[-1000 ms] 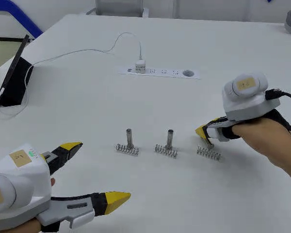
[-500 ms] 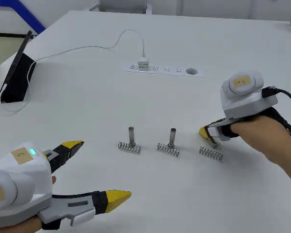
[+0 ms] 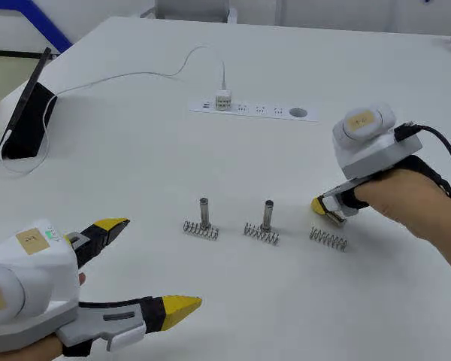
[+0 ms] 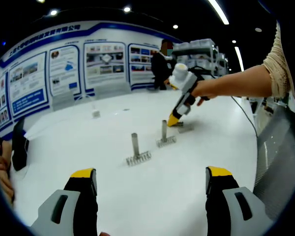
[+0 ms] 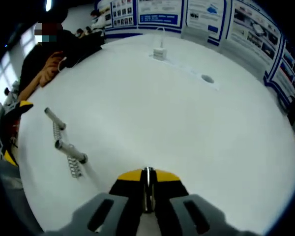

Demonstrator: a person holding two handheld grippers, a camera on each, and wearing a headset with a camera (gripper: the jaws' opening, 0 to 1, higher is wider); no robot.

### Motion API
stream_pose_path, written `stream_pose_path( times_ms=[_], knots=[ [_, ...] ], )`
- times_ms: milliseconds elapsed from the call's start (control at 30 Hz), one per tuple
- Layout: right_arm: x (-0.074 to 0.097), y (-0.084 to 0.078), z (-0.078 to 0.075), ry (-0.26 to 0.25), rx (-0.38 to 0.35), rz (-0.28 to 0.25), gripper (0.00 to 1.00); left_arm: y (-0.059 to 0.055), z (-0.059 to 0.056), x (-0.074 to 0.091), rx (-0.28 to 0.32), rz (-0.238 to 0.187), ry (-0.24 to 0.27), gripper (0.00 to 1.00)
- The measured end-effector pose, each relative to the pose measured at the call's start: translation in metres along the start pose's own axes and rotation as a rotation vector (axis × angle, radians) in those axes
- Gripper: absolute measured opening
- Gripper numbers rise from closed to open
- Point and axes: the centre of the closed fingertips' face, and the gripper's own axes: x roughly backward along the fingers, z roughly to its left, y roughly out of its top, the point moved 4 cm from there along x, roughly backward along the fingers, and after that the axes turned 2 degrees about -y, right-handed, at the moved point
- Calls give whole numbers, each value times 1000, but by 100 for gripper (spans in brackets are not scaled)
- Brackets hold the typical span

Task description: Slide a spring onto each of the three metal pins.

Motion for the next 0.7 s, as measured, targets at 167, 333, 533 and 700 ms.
stream_pose_path(
  times_ms=[167, 333, 533, 700],
  knots=[
    [-2, 2, 0, 7, 18, 57, 10, 2, -1, -1, -5, -2, -2, 93],
    [-2, 3, 1, 8, 69, 87, 10, 1, 0, 0, -5, -1, -1, 93],
    [-2, 2, 1, 6, 76, 91, 10, 0, 2, 2, -6, 2, 4, 93],
    [0, -1, 0, -3, 51, 36, 9, 2, 3, 1, -8, -5, 7, 92]
  ],
)
